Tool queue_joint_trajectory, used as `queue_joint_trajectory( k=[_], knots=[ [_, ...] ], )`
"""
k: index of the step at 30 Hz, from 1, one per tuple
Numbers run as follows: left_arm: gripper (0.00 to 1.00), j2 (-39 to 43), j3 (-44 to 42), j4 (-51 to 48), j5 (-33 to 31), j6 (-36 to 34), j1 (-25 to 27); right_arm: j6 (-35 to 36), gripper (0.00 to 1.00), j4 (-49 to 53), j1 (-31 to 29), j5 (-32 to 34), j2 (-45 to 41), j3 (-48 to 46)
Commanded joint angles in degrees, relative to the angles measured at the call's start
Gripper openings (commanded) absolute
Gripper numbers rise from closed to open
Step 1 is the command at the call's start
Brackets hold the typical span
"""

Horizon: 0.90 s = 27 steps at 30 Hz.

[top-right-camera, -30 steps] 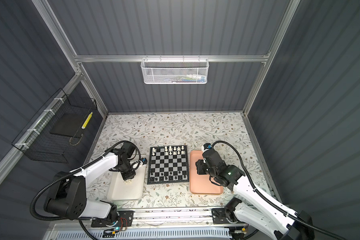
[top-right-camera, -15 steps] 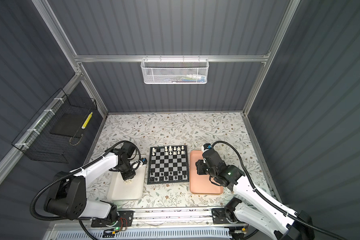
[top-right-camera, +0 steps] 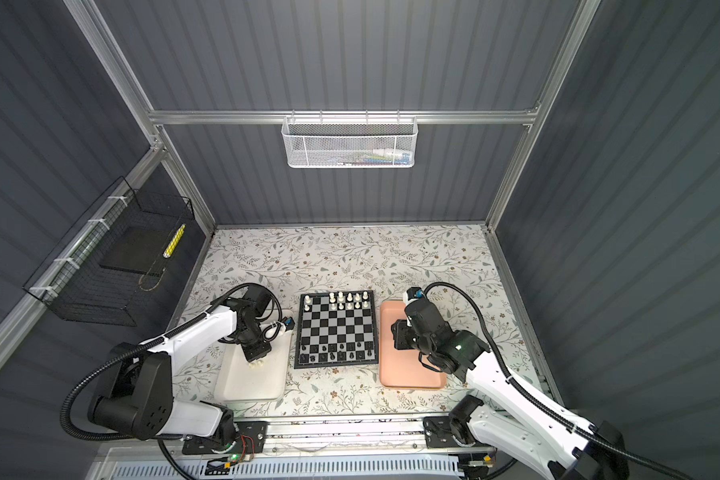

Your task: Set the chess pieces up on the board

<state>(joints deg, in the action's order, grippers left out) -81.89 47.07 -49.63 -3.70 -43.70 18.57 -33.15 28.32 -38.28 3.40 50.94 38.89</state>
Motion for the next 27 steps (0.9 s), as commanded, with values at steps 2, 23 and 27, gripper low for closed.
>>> queue_joint_trajectory(
  k=[2, 23, 27],
  knots=[
    [0.20, 0.2, -0.7, -0.6, -0.3, -0.1, 0.5, 0.3, 0.31, -0.1, 0.2, 0.7, 0.0, -0.8],
    [0.15, -0.2, 1.9, -0.8, -1.1, 0.6, 0.9, 0.4, 0.31, -0.8, 0.2, 0.8, 0.0, -1.4],
    [0.14, -0.8, 3.4, -1.0, -1.1, 0.8, 1.2, 0.4, 0.31, -0.7, 0.2, 1.0, -0.2, -1.6]
  ],
)
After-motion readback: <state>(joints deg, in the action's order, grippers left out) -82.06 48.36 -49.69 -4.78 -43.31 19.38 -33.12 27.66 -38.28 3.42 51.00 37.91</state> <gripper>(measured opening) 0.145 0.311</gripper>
